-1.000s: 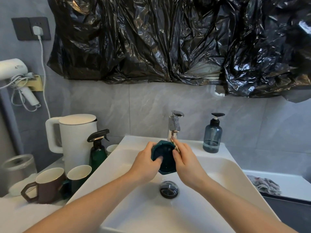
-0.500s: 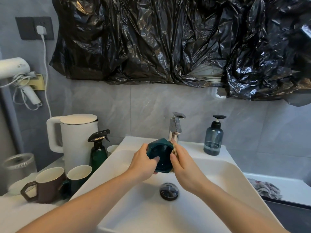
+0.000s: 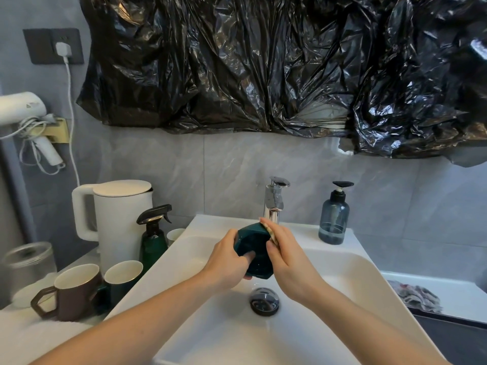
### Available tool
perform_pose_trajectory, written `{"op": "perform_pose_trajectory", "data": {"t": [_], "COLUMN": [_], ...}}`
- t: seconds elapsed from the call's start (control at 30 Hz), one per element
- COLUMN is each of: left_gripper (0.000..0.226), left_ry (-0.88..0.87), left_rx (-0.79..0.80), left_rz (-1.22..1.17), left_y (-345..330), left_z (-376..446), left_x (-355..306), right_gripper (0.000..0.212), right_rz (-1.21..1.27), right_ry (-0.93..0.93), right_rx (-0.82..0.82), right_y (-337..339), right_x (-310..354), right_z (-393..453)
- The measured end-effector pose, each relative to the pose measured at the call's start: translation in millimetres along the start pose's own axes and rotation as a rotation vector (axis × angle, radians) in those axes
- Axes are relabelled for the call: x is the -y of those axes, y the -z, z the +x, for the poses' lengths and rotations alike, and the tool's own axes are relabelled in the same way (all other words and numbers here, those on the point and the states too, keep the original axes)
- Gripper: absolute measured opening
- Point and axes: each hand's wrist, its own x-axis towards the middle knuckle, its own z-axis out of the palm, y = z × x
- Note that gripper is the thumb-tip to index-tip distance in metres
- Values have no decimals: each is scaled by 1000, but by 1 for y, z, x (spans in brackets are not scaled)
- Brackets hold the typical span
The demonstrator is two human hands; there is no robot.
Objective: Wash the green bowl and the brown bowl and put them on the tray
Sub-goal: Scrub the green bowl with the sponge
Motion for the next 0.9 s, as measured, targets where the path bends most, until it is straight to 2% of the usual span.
{"op": "perform_pose_trajectory", "data": {"t": [0.1, 0.2, 0.27, 0.33, 0.4, 0.53, 0.63, 0.73, 0.9], "left_gripper": [30, 40, 46, 38, 28, 26, 31, 28, 26], "left_ry": [-40, -96, -147, -155, -127, -47, -17, -26, -23], "left_rx": [26, 35, 11, -52, -116, -185, -124, -89, -166], "left_rz": [72, 146, 262, 305, 272, 140, 93, 170, 134], "left_y": [-1, -1, 1, 3, 6, 8, 6, 1, 3], "left_z": [-1, -4, -3, -1, 2, 4, 4, 3, 6], "left_x": [0, 0, 2, 1, 0, -3, 0, 4, 5], "right_gripper": [43, 43, 43, 45, 45, 40, 41, 46, 43], "right_rz": [-71, -91, -123, -165, -129, 159, 119, -13, 171], "right_ry": [-10, -28, 4, 52, 69, -53, -28, 30, -91], "right_rx": [4, -1, -24, -31, -38, 51, 46, 16, 117], "right_y": [3, 2, 1, 0, -1, 0, -1, 0, 1], "right_x": [-6, -7, -7, -7, -6, 3, 5, 1, -6], "right_z": [0, 0, 1, 1, 1, -1, -1, 0, 0]}}
